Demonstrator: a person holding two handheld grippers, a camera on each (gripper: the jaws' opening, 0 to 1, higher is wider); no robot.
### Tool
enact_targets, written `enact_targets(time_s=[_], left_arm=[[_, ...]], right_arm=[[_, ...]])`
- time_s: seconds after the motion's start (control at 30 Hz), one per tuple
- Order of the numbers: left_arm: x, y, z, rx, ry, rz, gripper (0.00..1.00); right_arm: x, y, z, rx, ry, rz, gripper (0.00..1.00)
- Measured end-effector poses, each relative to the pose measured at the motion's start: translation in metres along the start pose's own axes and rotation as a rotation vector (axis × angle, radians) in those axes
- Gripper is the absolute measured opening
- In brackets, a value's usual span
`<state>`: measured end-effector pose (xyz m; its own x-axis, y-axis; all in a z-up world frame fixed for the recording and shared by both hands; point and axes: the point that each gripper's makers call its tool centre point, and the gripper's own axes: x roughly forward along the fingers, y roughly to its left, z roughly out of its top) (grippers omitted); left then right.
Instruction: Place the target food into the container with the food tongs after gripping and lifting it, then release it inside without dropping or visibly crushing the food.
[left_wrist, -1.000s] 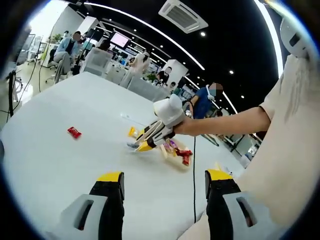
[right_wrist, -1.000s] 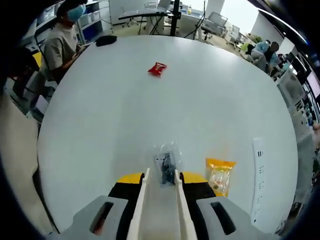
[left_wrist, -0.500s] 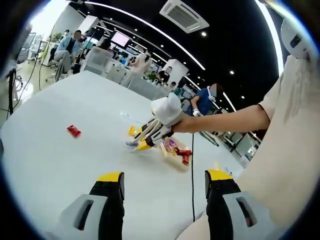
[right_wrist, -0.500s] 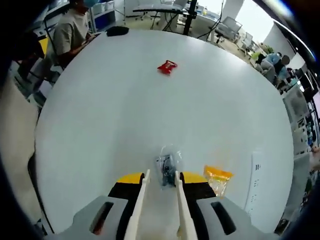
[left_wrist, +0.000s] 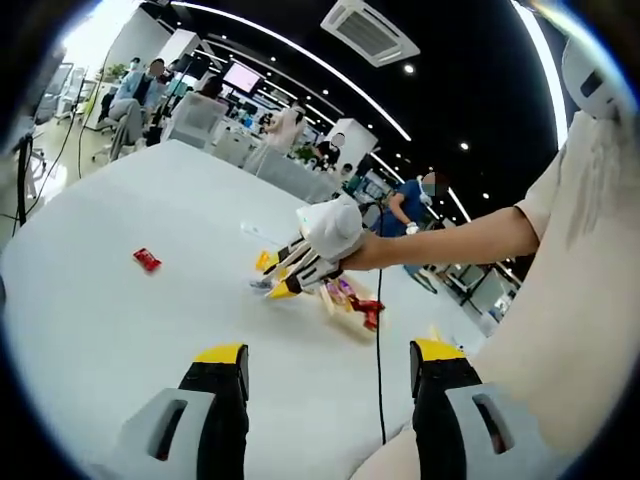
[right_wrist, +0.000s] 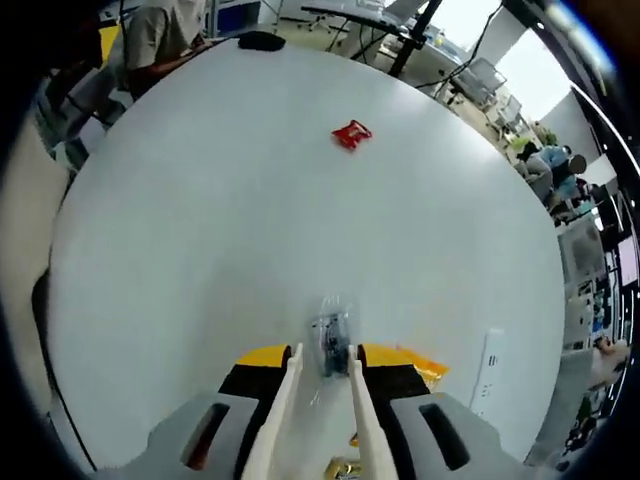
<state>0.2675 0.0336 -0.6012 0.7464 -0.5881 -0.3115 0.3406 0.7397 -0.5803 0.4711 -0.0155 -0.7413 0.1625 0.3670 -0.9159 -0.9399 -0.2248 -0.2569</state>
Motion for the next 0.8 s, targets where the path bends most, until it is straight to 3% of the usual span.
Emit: enact_targets(time_s=[0.8], left_arm=[[0.0005,0.0047,0.0029,0.002,-0.002,0.0,0.65]], right_arm=[[-0.0057,-0.0081,-0.0014,0.045,-0.027,-0.061,0.21]])
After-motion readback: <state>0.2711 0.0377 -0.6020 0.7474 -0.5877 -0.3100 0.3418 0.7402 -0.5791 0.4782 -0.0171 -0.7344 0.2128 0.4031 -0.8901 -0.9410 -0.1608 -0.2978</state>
